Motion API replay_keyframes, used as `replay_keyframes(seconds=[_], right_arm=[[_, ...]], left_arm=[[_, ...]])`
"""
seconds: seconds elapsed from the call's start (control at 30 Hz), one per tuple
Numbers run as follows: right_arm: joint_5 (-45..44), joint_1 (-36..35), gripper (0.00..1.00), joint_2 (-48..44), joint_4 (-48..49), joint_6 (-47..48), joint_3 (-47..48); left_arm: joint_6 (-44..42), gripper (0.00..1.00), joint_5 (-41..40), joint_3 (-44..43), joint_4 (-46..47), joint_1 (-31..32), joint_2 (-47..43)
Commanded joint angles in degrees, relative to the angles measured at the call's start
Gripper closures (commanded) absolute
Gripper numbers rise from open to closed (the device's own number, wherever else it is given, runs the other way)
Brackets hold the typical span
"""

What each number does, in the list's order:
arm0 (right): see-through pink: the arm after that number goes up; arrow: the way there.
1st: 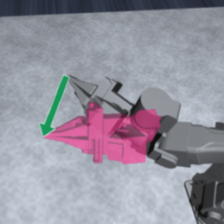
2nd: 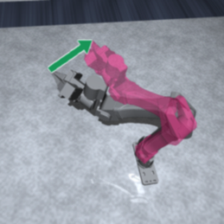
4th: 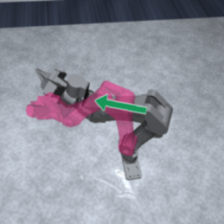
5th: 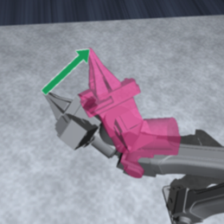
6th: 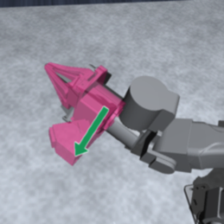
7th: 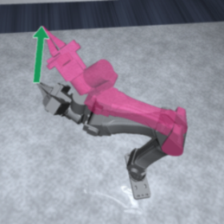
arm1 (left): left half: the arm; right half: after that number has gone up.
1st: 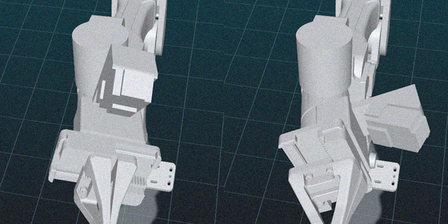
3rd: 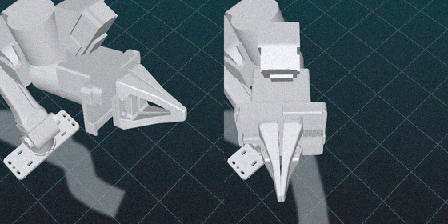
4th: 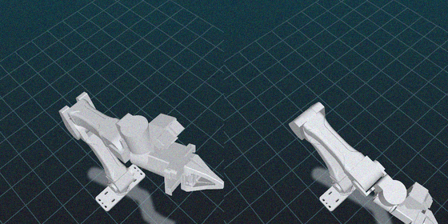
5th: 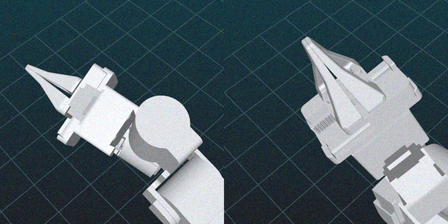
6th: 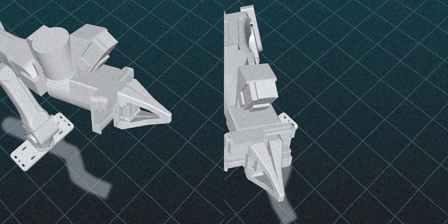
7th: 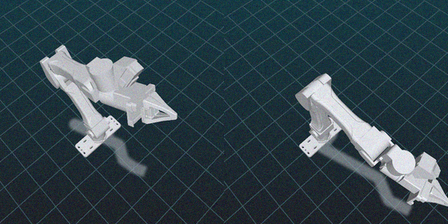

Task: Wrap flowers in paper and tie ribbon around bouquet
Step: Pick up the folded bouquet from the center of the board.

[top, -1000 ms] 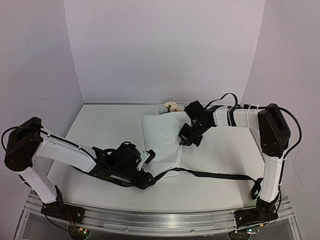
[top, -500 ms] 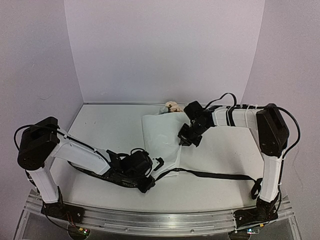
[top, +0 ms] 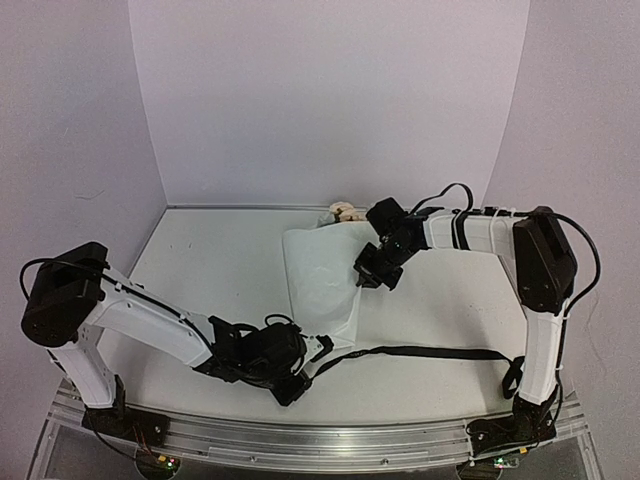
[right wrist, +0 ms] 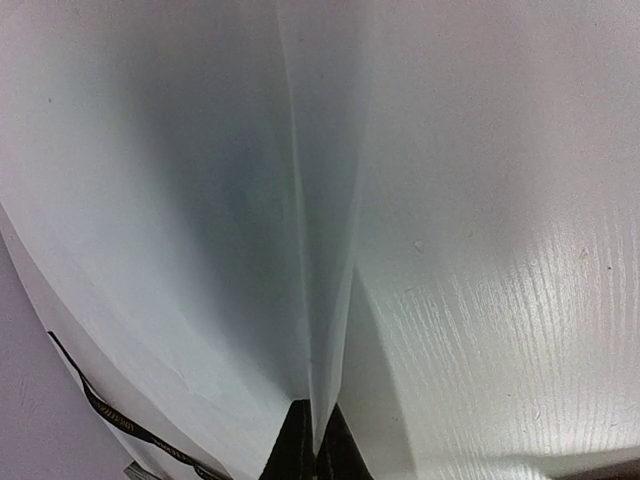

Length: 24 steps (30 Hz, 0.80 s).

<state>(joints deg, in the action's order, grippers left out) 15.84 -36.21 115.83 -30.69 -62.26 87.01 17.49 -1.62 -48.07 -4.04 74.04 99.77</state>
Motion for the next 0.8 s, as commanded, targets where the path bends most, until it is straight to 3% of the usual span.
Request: replay_keyframes(seconds=[0.0,0.23,0.47,0.57,0.67,0.77], right_arm=[[-1.23,-0.31,1.0,0.21,-1.2,-1.88,2.98],[0.0,-0.18,1.0,-3.14,-1.85,-6.73,0.75],[1.4,-0.18,1.0,-5.23,-2.27,-11.72,-0.62],[1.16,-0.08,1.0,-5.84,-2.26,-12.26,-0.47],[1.62,-0.01,1.0,-5.88,-2.27,-13.03,-0.18],[1.86,-0.02,1.0,-5.99,-2.2,-14.18,-0.64]], left_arm=[[-0.11,1.0,-2.04,-0.38,1.05,-0.22,-2.22],[2.52,0.98,-2.88,-0.12,3.63,-3.2,1.56],[2.23,0.88,0.27,0.66,6.15,-6.77,0.71],[1.42,0.77,1.42,1.18,5.81,-6.85,-0.65],[1.89,0.58,1.08,2.75,5.69,-6.99,-2.81],[3.29,0.49,1.39,4.67,6.93,-7.64,-5.77]])
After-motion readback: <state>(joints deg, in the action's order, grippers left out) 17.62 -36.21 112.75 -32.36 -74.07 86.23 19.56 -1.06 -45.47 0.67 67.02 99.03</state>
